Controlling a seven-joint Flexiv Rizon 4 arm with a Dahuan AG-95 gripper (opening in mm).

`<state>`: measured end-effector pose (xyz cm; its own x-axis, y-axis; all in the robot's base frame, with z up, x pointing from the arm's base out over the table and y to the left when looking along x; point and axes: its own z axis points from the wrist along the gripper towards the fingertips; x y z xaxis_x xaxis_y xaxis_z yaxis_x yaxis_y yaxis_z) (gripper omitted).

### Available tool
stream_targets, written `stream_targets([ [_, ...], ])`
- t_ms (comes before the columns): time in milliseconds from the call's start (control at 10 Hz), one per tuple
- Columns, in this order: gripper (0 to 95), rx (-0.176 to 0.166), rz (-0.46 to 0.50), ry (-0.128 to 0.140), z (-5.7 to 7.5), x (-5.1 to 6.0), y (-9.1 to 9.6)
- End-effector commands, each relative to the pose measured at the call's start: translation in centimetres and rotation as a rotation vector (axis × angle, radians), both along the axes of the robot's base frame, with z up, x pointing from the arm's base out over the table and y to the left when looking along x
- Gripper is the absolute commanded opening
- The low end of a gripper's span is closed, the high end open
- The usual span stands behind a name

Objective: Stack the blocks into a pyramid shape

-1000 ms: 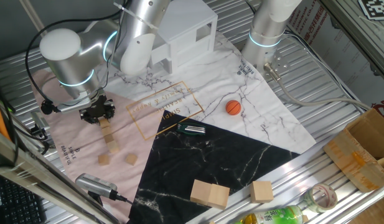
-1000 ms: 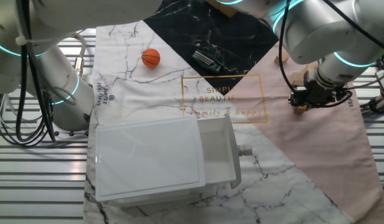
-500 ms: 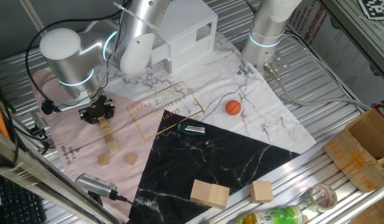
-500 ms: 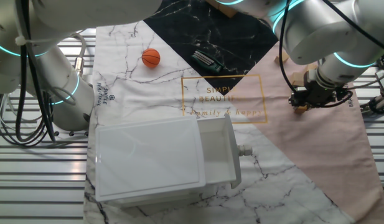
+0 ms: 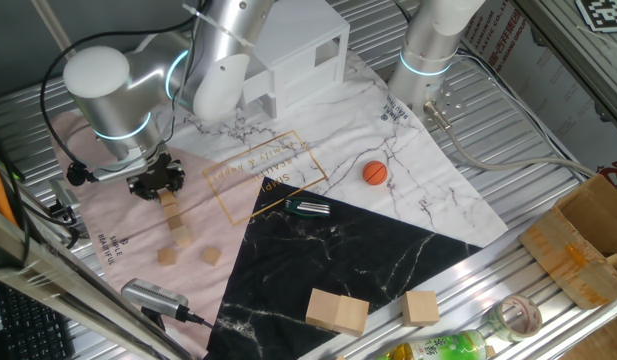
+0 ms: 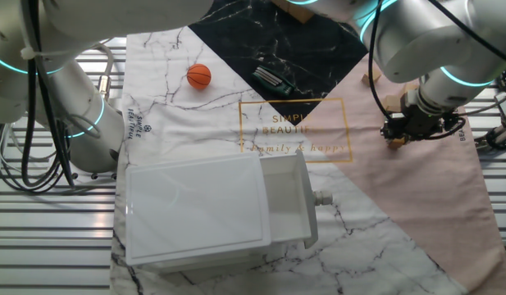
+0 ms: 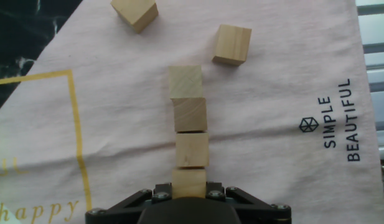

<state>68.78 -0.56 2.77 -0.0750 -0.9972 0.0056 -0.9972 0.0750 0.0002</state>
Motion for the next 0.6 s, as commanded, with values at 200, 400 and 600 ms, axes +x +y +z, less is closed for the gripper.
stream_targets([
  [200,0.0,-0.002,0.003,0.009,0.3,0.0,-0.4],
  [400,0.0,-0.002,0.007,0.015,0.8,-0.1,-1.0],
  [600,0.0,0.004,0.007,0.019,1.5,-0.4,-1.6],
])
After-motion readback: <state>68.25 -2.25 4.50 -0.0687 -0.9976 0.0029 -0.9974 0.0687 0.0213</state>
